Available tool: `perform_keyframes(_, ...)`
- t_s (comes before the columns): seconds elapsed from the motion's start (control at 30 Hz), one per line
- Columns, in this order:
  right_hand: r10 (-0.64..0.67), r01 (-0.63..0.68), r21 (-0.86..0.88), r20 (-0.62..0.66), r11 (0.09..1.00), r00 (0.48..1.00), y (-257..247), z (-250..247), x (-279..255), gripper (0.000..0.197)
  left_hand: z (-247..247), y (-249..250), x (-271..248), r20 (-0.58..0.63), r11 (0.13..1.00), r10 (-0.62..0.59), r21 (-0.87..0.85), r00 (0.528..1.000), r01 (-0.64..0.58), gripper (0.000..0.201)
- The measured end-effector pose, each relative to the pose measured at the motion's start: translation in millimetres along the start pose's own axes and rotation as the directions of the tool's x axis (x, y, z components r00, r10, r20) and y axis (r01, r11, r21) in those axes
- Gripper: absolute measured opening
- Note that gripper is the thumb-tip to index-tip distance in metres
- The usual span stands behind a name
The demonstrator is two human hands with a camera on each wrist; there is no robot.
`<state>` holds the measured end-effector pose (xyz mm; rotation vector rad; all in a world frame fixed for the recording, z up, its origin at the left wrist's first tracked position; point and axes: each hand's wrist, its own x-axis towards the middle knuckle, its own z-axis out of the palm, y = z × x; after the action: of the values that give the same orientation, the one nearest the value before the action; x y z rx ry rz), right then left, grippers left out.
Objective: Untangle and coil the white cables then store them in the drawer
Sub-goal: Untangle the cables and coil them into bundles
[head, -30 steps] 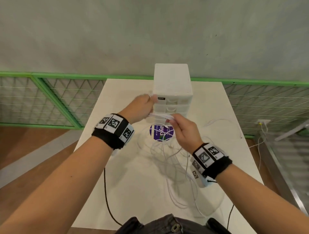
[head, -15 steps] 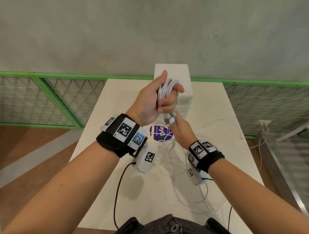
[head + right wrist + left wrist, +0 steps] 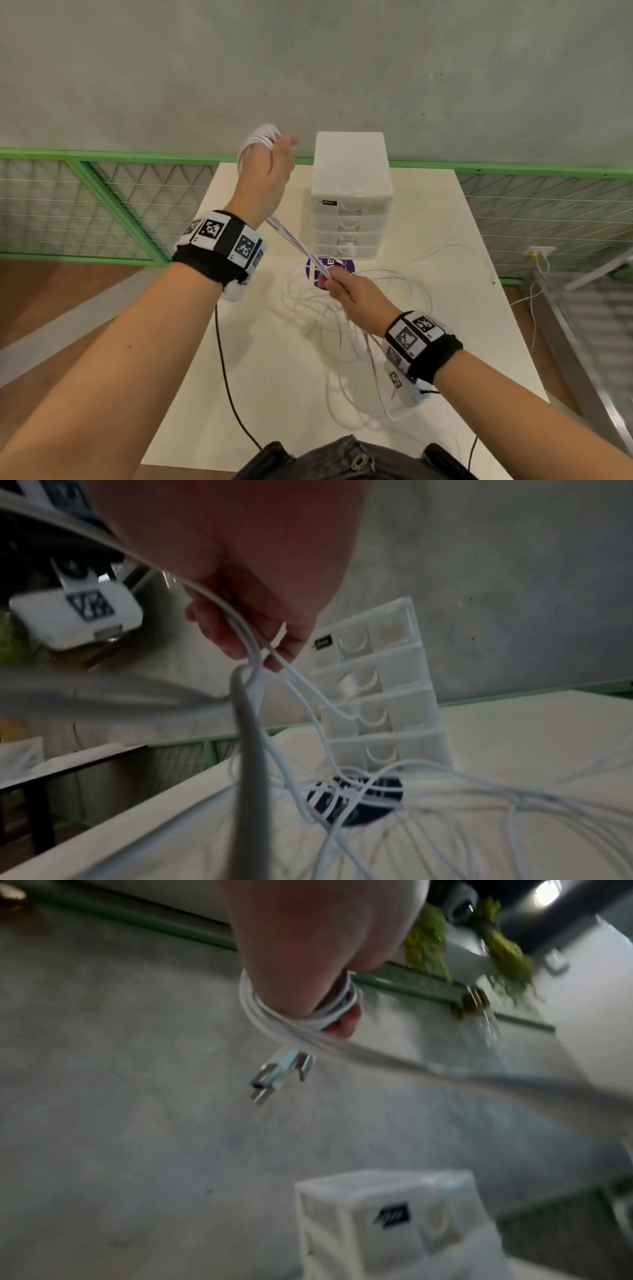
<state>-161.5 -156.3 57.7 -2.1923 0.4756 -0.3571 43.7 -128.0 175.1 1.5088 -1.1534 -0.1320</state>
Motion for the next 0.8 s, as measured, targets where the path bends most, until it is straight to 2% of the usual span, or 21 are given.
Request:
perform_keyframes(0.03,-0.021,0.020,-0.012,-0.041,1.000,0.999,-2.3,-6.4,0.9,0.020,-1.1,-7.3,-3.3,0.100,0.976,-0.029,0.218,0.995,0.006,0.039)
perform_keyframes(0.07,-0.034,0.032,-0.021,-0.091,0.999,0.995,-5.0,-13.7,2.8,0.022,-0.9,-11.9,-8.0,0.221,0.921,-0.113,0.390,0.969,0.018,0.044)
perform_keyframes(0.1,-0.046,0.042,-0.029,-0.152,0.999,0.987,-7.2,-21.8,5.9,0.025,0.1,-13.4,-13.5,0.331,0.872,-0.231,0.488,0.915,0.044,0.046)
perform_keyframes(0.17,-0.077,0.067,-0.044,-0.265,0.997,0.961,-9.9,-38.1,11.9,0.028,3.6,-7.1,-26.9,0.499,0.846,-0.447,0.506,0.742,0.169,0.052)
perform_keyframes(0.2,-0.090,0.077,-0.054,-0.302,0.996,0.949,-10.2,-45.1,14.1,0.028,6.0,-1.1,-33.2,0.562,0.840,-0.516,0.480,0.646,0.253,0.059)
perform_keyframes(0.27,-0.112,0.090,-0.082,-0.335,0.993,0.936,-6.9,-55.3,18.2,0.028,11.7,12.2,-45.7,0.676,0.824,-0.562,0.411,0.477,0.389,0.070)
perform_keyframes(0.3,-0.114,0.087,-0.094,-0.339,0.992,0.934,-2.8,-58.1,19.9,0.028,15.2,17.3,-51.1,0.722,0.824,-0.549,0.386,0.420,0.415,0.068)
perform_keyframes(0.33,-0.115,0.083,-0.109,-0.334,0.991,0.936,0.6,-59.9,21.1,0.029,18.2,23.1,-55.9,0.756,0.834,-0.524,0.363,0.392,0.416,0.060)
perform_keyframes(0.37,-0.114,0.074,-0.138,-0.319,0.988,0.941,4.9,-60.8,21.6,0.032,20.8,27.3,-59.0,0.776,0.848,-0.496,0.335,0.390,0.412,0.049)
perform_keyframes(0.43,-0.104,0.047,-0.213,-0.261,0.976,0.960,13.8,-59.3,18.8,0.040,22.2,33.0,-60.5,0.792,0.867,-0.435,0.241,0.428,0.436,0.036)
perform_keyframes(0.5,-0.059,0.009,-0.244,-0.198,0.970,0.978,25.5,-53.5,12.5,0.036,20.4,36.2,-56.9,0.776,0.858,-0.375,0.084,0.507,0.507,0.034)
perform_keyframes(0.6,0.070,-0.096,-0.188,-0.141,0.978,0.988,44.4,-40.4,0.6,0.014,14.5,40.5,-46.1,0.687,0.813,-0.326,-0.147,0.649,0.564,0.035)
perform_keyframes(0.7,0.151,-0.170,-0.211,-0.101,0.963,0.983,65.0,-29.4,-9.6,0.017,8.5,44.4,-34.5,0.557,0.755,-0.329,-0.330,0.763,0.566,0.036)
perform_keyframes(0.8,0.183,-0.198,-0.205,-0.090,0.958,0.979,80.2,-25.1,-15.7,0.021,8.2,47.2,-31.1,0.499,0.737,-0.341,-0.384,0.796,0.556,0.038)
